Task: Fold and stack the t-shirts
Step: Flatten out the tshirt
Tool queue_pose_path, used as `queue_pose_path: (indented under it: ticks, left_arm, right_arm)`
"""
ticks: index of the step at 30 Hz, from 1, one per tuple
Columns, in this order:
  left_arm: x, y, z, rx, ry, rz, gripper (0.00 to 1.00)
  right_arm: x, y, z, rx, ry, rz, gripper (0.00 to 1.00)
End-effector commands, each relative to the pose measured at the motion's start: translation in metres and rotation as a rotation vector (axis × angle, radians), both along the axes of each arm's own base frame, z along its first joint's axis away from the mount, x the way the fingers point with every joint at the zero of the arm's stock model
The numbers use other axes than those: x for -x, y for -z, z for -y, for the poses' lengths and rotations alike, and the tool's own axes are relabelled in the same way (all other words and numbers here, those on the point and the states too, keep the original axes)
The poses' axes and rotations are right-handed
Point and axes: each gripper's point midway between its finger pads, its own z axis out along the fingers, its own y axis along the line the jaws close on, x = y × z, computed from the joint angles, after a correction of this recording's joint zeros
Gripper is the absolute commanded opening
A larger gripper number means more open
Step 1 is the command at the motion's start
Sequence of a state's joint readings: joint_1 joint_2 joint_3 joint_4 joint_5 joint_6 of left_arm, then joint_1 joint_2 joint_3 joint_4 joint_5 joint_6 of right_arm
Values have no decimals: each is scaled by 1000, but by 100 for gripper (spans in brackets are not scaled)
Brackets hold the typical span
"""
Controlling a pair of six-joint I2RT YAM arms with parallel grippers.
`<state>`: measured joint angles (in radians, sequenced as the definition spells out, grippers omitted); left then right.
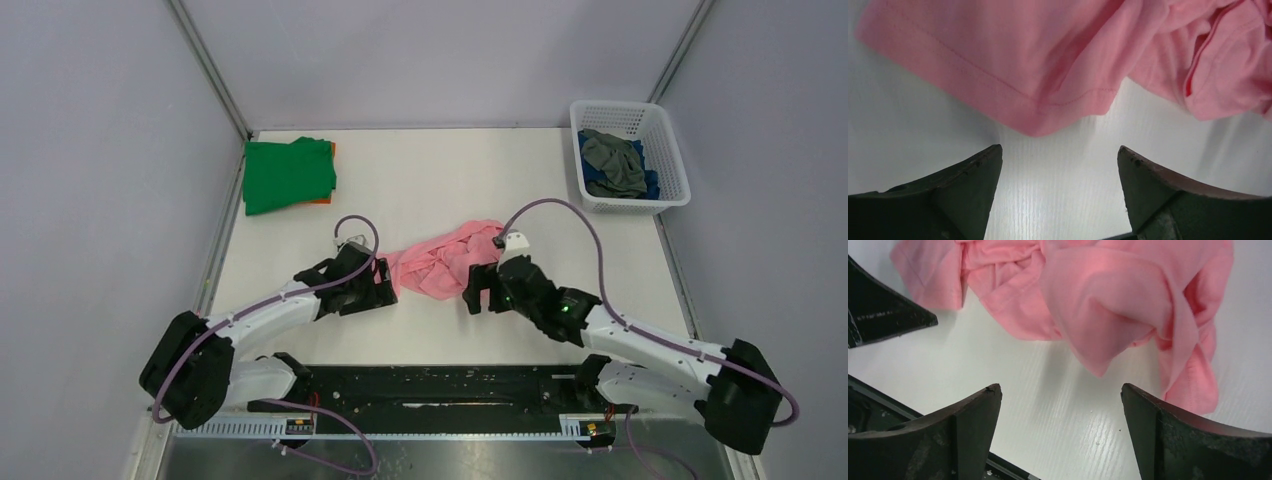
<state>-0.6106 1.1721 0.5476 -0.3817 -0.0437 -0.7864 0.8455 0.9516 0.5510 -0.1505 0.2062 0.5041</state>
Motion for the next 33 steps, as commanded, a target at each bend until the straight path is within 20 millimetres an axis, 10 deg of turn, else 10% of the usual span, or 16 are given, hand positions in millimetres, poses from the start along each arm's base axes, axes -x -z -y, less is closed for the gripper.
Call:
queue_pose_path:
  ticks: [1,7,15,19,24,33]
  left_arm:
    - [-33,-7,8,-26,-54,78,83]
    - [-45,11,16,-60,-58,46,70]
    - [-47,29,9,-128,-69,10,0]
    - [-45,27,4,-137,-79,20,0]
    - [-41,15,-13,-168,-121,63,0]
    - [-42,-44,-30,-38,-176,340,0]
  right_arm:
    - [-11,7,-11,47,78,81,97]
    - [-24,23,-22,74,154,92,95]
    - [-48,40,-23,93,264,149,82]
    - [-52,49,-25,135,288,128,68]
    - [-50,51,-8,148,358,133,22]
    - [-25,6,22,51,295,194,0]
